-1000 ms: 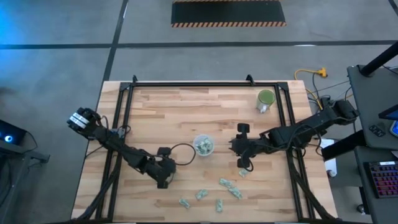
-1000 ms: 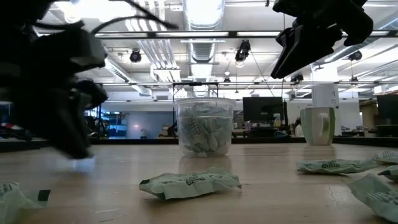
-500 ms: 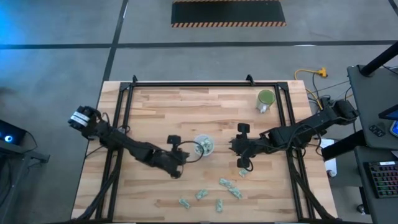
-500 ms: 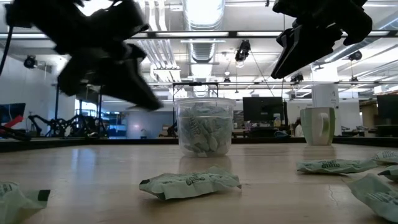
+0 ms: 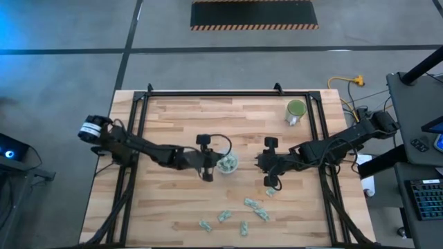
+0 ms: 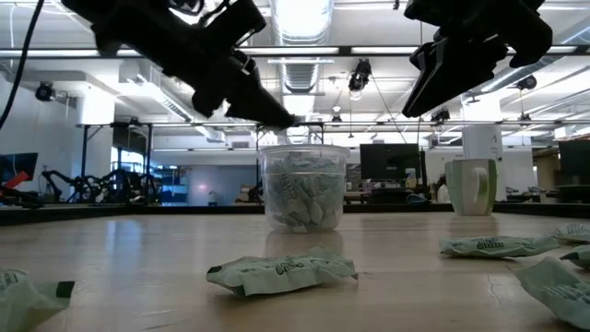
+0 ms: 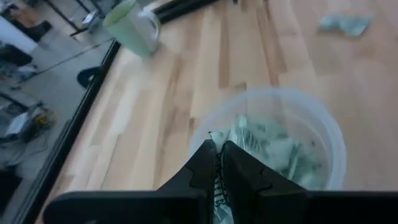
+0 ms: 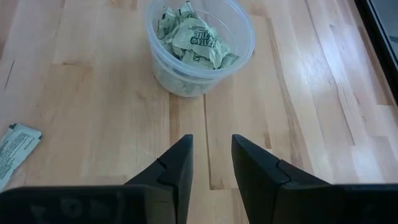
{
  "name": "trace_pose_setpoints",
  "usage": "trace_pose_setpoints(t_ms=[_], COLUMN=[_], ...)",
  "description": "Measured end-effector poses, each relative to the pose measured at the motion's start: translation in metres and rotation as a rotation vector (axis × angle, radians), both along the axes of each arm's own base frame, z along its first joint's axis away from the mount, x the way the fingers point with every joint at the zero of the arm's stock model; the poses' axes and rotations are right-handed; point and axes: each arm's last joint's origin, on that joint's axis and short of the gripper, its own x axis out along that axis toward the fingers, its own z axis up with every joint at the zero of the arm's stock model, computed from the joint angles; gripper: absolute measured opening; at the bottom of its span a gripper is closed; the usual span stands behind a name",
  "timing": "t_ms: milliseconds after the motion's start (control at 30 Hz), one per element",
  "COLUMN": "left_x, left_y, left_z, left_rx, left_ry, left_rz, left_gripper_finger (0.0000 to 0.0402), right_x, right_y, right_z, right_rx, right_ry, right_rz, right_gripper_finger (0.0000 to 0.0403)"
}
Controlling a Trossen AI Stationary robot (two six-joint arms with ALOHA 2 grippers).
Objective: Pick and place Stevia / Truvia into bins
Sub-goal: Put the light green stevia packet into the transparent container
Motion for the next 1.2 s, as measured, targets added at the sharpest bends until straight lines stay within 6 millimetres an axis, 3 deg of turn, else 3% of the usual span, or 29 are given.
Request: trace_pose_setpoints(t_ms=[267, 533, 800, 1200], left_x=[0.008, 0.009, 0.024, 0.026], left_y=[0.024, 0.031, 0.032, 0.034], left_z=[0.004, 0.005, -0.015, -0.011], left_rx=[-0.119, -0.135, -0.183, -0.223], left_ry=[-0.028, -0.045, -0.057, -0.008], left_rz=[-0.108, -0.109, -0.08, -0.031], left_gripper_finger=[0.001, 0.001, 0.0014, 0.0099], right_x=[-0.001, -0.002, -0.002, -0.003], right_y=[0.0, -0.001, -0.001, -0.001], right_z=[-0.003, -0.005, -0.005, -0.008], right_rx=[-0.004, -0.005, -0.005, -0.009], right_ry=[0.01, 0.014, 0.015, 0.026], right_rz=[0.0, 0.0, 0.0, 0.0], right_gripper_finger=[0.0097, 0.0087, 0.0078, 0.0081])
